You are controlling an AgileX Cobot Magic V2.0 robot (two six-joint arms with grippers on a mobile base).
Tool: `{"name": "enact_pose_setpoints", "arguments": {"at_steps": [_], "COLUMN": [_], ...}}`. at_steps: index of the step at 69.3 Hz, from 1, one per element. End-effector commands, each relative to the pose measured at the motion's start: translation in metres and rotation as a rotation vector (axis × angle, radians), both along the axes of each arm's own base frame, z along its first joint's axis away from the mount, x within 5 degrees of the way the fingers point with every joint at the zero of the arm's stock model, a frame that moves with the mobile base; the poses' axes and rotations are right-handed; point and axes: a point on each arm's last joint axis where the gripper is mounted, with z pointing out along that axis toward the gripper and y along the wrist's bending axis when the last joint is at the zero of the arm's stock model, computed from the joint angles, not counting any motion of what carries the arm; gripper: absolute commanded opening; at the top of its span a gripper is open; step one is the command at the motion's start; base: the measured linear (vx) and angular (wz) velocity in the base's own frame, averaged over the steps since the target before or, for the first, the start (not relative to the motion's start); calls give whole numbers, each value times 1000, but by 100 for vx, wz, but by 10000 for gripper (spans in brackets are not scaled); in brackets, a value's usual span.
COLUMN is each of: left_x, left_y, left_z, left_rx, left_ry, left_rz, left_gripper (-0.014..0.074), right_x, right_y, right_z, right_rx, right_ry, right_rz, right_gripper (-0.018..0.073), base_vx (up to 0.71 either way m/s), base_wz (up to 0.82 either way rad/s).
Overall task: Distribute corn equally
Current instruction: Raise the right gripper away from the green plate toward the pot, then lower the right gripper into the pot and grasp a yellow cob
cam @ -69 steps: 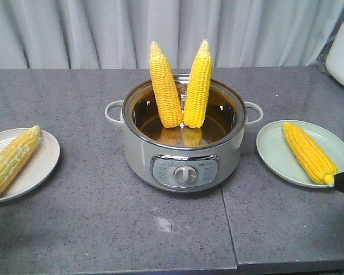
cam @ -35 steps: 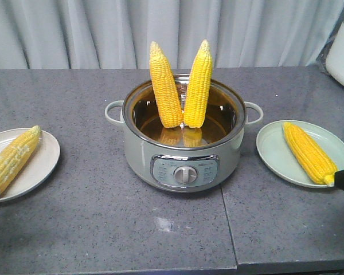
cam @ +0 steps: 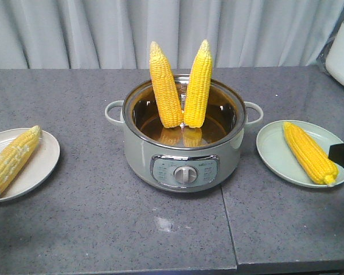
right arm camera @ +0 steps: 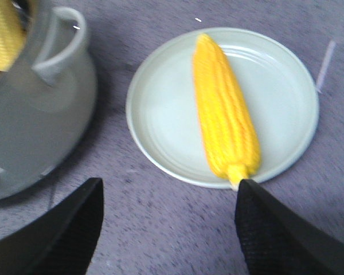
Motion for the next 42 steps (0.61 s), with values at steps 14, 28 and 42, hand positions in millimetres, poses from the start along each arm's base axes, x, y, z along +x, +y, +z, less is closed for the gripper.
{"name": "enact_pose_setpoints", "arguments": {"at_steps": [14, 28, 42], "left_x": [3, 3, 3], "left_y": [0, 0, 0], "left_z": [14, 14, 14], "left_rx": [-14, -14, -14], "left_ry": [-92, -92, -92], "left_rz": [17, 17, 17], "left_gripper": [391, 391, 391], "right_x": [47, 82, 122], "right_y": [13, 21, 67], "right_z": [57, 80, 88], "right_rx": [98, 145, 84], "right_ry": [-190, -214, -243], "right_rz": [193, 304, 405], "right_gripper": [431, 431, 431], "base_vx": [0, 0, 0], "base_wz": [0, 0, 0]}}
